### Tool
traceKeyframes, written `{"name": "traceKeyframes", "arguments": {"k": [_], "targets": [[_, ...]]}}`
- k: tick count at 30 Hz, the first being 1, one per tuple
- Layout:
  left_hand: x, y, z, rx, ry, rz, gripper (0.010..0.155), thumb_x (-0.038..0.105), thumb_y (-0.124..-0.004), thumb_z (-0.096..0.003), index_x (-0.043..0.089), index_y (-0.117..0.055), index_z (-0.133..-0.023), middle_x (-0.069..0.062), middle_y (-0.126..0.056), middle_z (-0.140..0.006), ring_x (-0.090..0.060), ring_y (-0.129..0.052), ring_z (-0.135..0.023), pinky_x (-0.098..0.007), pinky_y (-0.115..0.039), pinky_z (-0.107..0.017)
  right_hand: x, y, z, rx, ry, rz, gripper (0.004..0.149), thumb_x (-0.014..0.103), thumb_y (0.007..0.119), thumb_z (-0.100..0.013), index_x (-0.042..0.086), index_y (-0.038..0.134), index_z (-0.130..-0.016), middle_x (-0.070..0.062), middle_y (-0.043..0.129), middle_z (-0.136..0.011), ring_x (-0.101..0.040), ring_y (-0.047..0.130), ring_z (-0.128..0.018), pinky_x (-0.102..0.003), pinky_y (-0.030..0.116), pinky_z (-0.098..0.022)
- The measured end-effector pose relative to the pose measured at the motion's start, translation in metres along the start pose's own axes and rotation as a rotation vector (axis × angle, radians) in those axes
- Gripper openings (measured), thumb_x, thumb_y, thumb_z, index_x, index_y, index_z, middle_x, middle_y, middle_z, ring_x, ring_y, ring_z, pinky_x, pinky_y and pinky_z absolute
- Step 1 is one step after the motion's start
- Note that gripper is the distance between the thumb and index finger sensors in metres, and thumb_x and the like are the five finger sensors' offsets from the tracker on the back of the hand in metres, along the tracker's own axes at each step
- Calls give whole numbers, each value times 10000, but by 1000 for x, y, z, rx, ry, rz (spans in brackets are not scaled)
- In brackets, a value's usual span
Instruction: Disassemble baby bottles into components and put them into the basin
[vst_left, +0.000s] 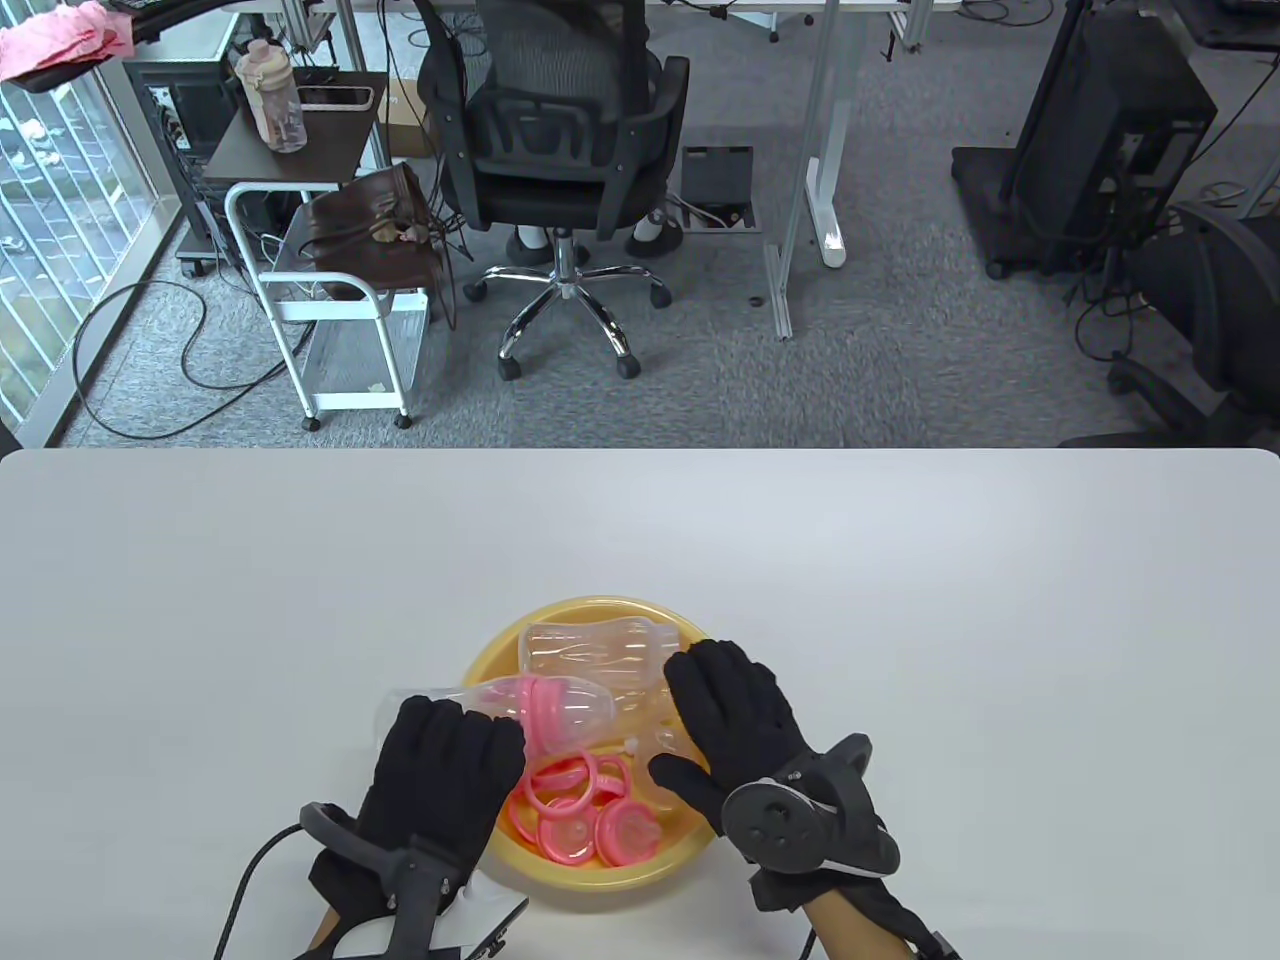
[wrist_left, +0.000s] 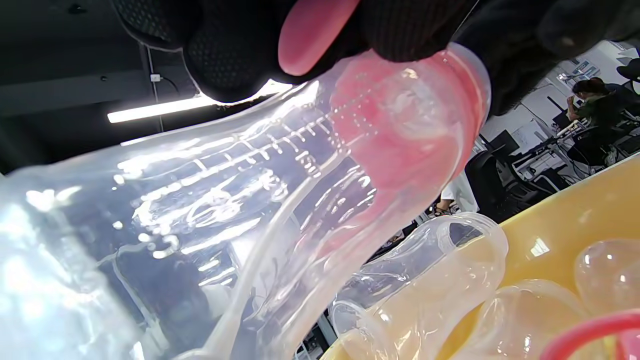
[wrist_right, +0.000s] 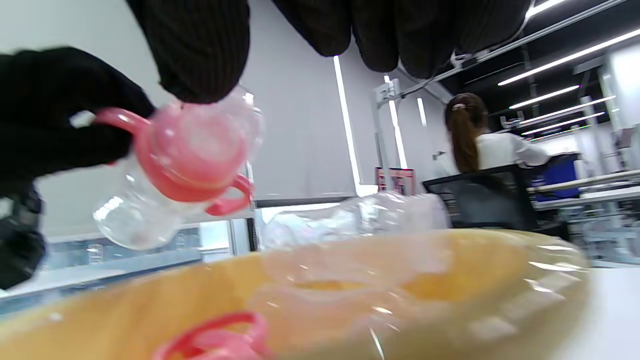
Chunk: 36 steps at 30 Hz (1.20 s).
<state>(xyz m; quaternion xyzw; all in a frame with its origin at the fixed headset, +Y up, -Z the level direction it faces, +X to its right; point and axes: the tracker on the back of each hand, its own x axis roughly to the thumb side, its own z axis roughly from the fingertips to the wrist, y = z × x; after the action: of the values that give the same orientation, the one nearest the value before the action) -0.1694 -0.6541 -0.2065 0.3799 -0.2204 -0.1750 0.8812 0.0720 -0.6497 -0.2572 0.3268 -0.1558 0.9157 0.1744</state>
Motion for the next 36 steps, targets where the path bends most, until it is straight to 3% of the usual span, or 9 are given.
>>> {"name": "traceKeyframes", "arguments": {"k": [6, 11, 19, 24, 27, 30, 32, 34, 36], "targets": [[3, 5, 0, 12, -22, 40, 427, 419, -741, -501, 233, -710, -884, -10, -873, -758, -242, -921, -750, -530, -670, -724, 24, 4, -35, 147, -48, -87, 843, 479, 773, -513, 83, 390, -1151, -312, 470, -1130, -541, 693, -976, -640, 628, -718], [11, 9, 2, 60, -67, 29, 427, 417, -746, -498, 229, -710, -880, -12, -870, -756, -245, -916, -753, -532, -666, -724, 26, 18, -39, 236, -20, -215, 931, 504, 799, -494, 78, 310, -1161, -341, 433, -1134, -537, 805, -900, -618, 741, -652], [20, 8, 2, 47, -79, 34, 427, 418, -741, -500, 219, -712, -877, -7, -878, -752, -244, -929, -745, -532, -676, -716, 28, 23, -33, 196, -16, -123, 924, 460, 855, -476, 20, 381, -1135, -315, 611, -1035, -450, 915, -707, -507, 847, -514], [20, 8, 2, 53, -66, 22, 447, 430, -742, -497, 219, -698, -889, -27, -869, -782, -252, -921, -773, -536, -668, -721, 28, 22, -31, 126, -33, -103, 885, 471, 859, -473, 33, 445, -1120, -303, 632, -1020, -455, 895, -762, -553, 821, -571], [14, 5, 2, 23, -52, 29, 616, 494, -732, -477, 194, -605, -1000, -62, -774, -956, -310, -836, -922, -571, -606, -750, 24, 21, -30, 73, -26, -89, 883, 456, 873, -469, 39, 442, -1117, -301, 614, -1021, -465, 838, -842, -601, 765, -632], [1, -5, 3, -94, -7, 27, 924, 624, -692, -419, 136, -370, -1135, -171, -528, -1151, -424, -607, -1091, -632, -471, -785, 23, 20, -29, 81, -64, -87, 880, 450, 877, -468, 56, 438, -1121, -290, 605, -1032, -461, 820, -874, -608, 748, -656], [-6, -12, 3, -169, 9, 39, 1024, 668, -672, -392, 107, -276, -1151, -205, -433, -1194, -470, -514, -1129, -654, -421, -791, 25, 20, -29, 83, -108, -121, 880, 442, 882, -466, 61, 436, -1123, -284, 597, -1040, -462, 811, -889, -609, 741, -667], [-12, -20, 4, -225, 24, 80, 1072, 688, -669, -373, 89, -242, -1153, -210, -431, -1203, -486, -518, -1135, -664, -423, -790, 31, 20, -29, 67, -158, -134, 884, 441, 881, -464, 57, 430, -1120, -283, 595, -1040, -455, 814, -892, -603, 749, -668], [-14, -22, 3, -246, 51, 93, 1108, 688, -683, -367, 75, -179, -1141, -204, -427, -1208, -482, -646, -1102, -672, -518, -773, 36, 21, -30, 48, -185, -157, 887, 438, 886, -461, 35, 437, -1112, -291, 602, -1029, -456, 830, -877, -594, 768, -655]]}}
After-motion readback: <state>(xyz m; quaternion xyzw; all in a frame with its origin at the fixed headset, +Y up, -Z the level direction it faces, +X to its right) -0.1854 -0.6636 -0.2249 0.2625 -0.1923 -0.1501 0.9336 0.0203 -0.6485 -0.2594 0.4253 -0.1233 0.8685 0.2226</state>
